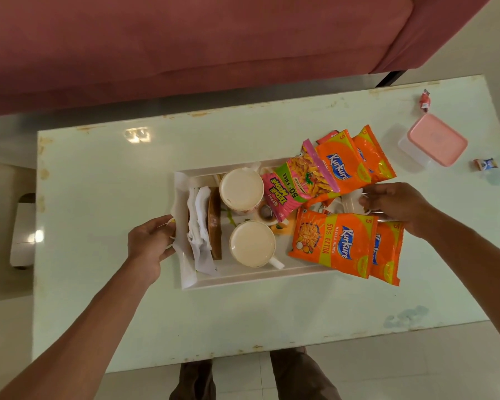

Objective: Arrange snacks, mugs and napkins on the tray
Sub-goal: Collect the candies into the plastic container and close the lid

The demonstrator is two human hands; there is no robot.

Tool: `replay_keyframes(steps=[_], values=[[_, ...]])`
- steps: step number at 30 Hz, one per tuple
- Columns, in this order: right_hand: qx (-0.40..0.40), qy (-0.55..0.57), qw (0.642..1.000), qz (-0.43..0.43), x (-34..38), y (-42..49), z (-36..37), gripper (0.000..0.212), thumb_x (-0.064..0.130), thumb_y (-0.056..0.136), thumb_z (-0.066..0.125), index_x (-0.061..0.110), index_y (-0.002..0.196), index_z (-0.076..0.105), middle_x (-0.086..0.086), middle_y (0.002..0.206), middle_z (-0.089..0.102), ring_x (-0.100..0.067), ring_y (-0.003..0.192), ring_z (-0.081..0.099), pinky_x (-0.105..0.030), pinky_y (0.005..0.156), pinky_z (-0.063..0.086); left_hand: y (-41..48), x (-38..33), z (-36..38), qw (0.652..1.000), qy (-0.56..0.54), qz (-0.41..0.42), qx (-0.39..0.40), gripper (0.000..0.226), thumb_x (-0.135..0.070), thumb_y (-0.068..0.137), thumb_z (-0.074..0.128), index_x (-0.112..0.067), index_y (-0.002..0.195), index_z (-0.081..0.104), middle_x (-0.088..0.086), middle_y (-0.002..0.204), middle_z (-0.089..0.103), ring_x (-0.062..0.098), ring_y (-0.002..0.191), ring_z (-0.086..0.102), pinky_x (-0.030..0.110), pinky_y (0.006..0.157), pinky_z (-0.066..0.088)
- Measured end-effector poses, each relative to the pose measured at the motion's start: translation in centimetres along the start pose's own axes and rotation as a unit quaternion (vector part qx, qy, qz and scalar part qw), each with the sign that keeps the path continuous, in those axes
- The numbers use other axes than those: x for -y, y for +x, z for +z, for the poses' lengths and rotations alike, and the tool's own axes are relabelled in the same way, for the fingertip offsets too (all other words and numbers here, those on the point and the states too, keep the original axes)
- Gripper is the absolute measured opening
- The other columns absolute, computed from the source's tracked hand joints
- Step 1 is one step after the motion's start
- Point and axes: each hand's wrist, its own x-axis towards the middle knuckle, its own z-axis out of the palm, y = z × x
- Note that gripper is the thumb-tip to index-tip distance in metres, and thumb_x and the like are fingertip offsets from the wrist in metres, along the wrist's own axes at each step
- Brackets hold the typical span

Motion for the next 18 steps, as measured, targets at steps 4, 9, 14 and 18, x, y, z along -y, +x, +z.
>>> replay_keyframes(steps=[4,9,14,18], values=[[0.025,-0.001,1.0,-0.01,0.0,0.0,-0.4,0.034,0.016,0.094,0.064,0.01,0.127,0.061,-0.012,0.122,0.065,-0.035,0.108,0.065,-0.055,0.095,0.052,-0.3,0.1,-0.3,1.0,0.014,0.003,0.007,0.023,-0.015,0.093,0.068,-0.017,0.117,0.069,0.008,0.103,0.072,0.02,0.081,0.068,0.032,0.076,0.055],[0.029,0.033,0.999,-0.007,0.5,-1.4,-2.1,0.028,0.01,0.093,0.065,0.004,0.12,0.064,-0.021,0.118,0.065,-0.038,0.108,0.065,-0.051,0.097,0.051,-1.8,-0.9,-0.8,0.998,0.033,0.044,-0.027,0.029,-0.023,0.096,0.061,-0.022,0.125,0.064,0.005,0.123,0.068,0.023,0.102,0.068,0.04,0.088,0.055],[-0.082,0.007,0.996,-0.029,-0.9,-4.2,-5.4,0.023,0.004,0.093,0.056,0.011,0.109,0.072,-0.011,0.108,0.072,-0.027,0.1,0.069,-0.038,0.083,0.058,-5.4,-1.0,-1.9,0.97,0.052,0.212,-0.111,0.026,-0.027,0.094,0.061,-0.028,0.119,0.068,-0.003,0.126,0.067,0.022,0.113,0.065,0.032,0.087,0.047],[-0.199,0.006,0.979,-0.052,-2.7,-6.7,-8.1,0.027,0.004,0.087,0.057,0.018,0.101,0.075,-0.001,0.095,0.074,-0.02,0.083,0.07,-0.037,0.08,0.06,-9.7,0.8,-2.6,0.954,0.06,0.278,-0.098,0.021,-0.034,0.094,0.059,-0.041,0.112,0.066,-0.006,0.127,0.065,0.01,0.112,0.064,0.031,0.088,0.054]])
